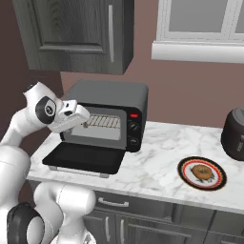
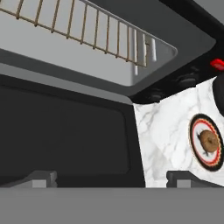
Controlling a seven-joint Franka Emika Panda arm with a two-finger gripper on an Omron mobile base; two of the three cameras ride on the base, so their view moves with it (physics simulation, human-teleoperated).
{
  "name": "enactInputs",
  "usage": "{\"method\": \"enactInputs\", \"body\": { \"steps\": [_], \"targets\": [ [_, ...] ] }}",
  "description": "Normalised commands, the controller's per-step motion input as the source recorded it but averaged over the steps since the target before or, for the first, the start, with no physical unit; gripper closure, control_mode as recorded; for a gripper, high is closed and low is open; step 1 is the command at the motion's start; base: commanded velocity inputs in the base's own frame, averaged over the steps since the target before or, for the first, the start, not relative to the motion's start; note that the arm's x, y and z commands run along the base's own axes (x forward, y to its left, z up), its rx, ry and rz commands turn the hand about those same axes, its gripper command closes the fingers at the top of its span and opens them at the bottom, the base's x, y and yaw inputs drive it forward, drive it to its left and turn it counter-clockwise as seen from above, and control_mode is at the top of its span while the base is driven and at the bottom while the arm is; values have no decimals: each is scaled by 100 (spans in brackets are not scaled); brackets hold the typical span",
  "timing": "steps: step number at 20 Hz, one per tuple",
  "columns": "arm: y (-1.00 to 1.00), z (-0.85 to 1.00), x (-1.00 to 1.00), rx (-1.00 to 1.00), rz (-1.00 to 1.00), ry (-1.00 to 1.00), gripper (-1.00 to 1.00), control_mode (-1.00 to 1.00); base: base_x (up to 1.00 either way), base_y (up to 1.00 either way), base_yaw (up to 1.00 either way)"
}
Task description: Pick up the bagel from the plate, place it on the toaster oven rack, close the door, and set the timer.
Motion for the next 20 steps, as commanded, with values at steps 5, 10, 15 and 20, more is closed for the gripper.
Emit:
{"method": "enactInputs", "body": {
  "steps": [5,10,15,20],
  "targets": [
    [0,-32,22,-12,0,-12,-100,-100,0,0,0],
    [1,-17,48,-3,0,-8,-100,-100,0,0,0],
    [5,-12,53,-3,1,-7,-100,-100,0,0,0],
    [8,-7,48,-4,0,-2,-100,-100,0,0,0]
  ]
}}
